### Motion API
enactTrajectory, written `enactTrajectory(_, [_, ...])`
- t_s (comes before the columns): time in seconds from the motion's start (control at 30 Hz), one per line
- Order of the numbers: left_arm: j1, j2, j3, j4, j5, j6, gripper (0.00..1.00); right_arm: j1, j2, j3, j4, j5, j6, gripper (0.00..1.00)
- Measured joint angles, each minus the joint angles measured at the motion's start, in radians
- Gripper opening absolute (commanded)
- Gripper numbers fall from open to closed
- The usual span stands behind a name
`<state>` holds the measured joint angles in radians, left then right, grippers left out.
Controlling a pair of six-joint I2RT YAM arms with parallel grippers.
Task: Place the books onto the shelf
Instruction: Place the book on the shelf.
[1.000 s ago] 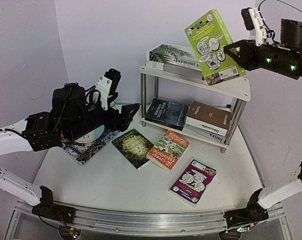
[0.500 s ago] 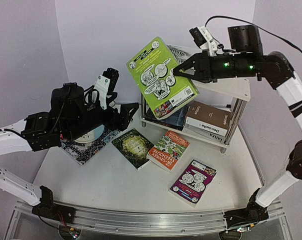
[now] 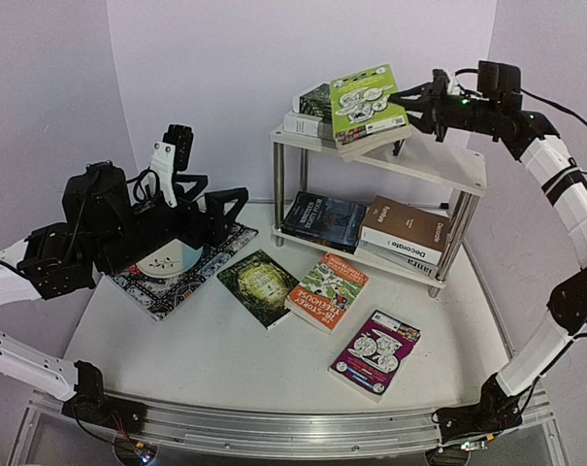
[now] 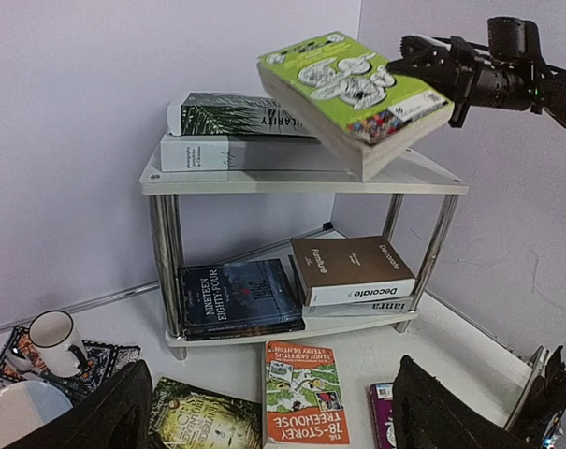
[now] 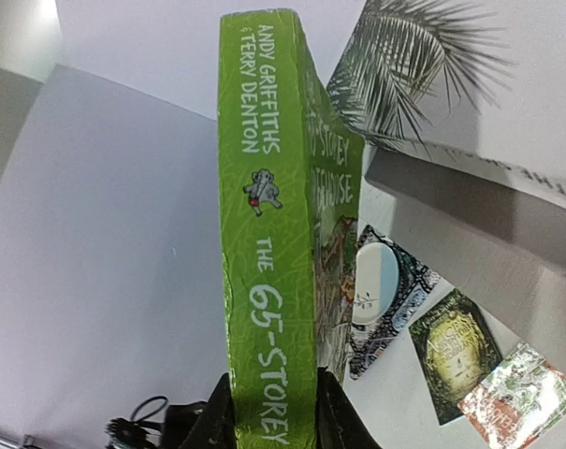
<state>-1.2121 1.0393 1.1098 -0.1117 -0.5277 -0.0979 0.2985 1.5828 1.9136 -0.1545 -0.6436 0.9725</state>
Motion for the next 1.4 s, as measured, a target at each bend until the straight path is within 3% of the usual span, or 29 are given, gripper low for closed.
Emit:
enactTrajectory(0.23, [0.000,0.001,-0.011,0.000,0.000,-0.007,0.89,-0.250,0.000,-0.005,0.242,-0.103,0.261,0.00])
enactTrajectory(0.6, [0.000,0.017,-0.011,-0.001,0.000,-0.007,0.89,-0.343,-0.010,-0.063,0.425,-0.222,0.460,0.00])
enactTrajectory(0.93, [0.000,0.019,-0.011,0.000,0.000,-0.007,0.89,-0.550,-0.082,-0.313,0.450,-0.207,0.553,0.00])
enactTrajectory(1.4, [0.000,0.056,-0.011,0.000,0.001,-0.007,0.89,-0.585,-0.318,-0.662,0.468,-0.221,0.547,0.00])
